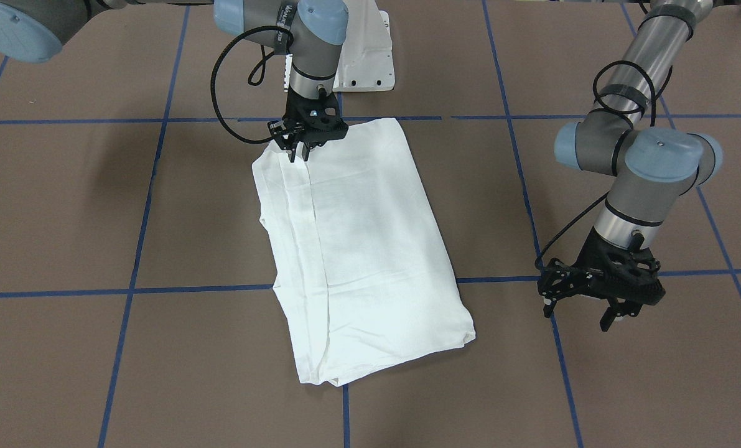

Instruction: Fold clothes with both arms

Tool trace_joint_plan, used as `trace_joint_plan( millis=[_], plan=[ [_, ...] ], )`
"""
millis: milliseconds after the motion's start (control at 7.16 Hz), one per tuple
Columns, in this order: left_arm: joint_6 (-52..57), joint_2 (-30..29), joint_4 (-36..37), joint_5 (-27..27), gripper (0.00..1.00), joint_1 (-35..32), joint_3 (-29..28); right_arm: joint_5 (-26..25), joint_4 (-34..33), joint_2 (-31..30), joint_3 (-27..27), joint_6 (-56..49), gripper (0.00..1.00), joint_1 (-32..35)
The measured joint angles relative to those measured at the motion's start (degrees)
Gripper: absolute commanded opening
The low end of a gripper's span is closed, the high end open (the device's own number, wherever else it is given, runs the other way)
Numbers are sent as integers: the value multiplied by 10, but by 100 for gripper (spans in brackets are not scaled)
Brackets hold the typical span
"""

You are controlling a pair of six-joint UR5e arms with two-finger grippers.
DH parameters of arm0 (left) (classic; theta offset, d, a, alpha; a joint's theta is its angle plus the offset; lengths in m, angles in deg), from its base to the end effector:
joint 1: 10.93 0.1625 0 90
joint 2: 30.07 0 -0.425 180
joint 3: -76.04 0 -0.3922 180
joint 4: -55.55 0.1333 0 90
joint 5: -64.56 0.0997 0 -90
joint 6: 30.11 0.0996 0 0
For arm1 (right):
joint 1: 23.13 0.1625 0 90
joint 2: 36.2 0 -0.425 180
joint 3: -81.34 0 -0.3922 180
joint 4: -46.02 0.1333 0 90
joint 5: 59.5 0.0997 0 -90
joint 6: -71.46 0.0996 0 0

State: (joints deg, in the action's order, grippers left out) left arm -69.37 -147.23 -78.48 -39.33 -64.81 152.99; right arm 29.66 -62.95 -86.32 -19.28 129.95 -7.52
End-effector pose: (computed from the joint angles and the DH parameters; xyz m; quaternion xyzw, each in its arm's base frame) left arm 0.3296 -0.6373 0.4114 0.3171 0.3785 0.0350 0.8689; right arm -0.5985 -0.3071 0.2188 0.1151 -0.2462 -0.1311 0.9534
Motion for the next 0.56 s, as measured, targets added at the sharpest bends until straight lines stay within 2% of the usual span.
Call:
trace_joint_plan(
  millis=[279, 559],
  plan=[
    [-5, 0, 0, 0, 100, 0, 2, 1, -2, -9, -2, -17, 24, -14],
    [-11, 6, -3, 0, 100, 0, 7, 2, -2, -9, -4, -34, 33, -13]
  ],
)
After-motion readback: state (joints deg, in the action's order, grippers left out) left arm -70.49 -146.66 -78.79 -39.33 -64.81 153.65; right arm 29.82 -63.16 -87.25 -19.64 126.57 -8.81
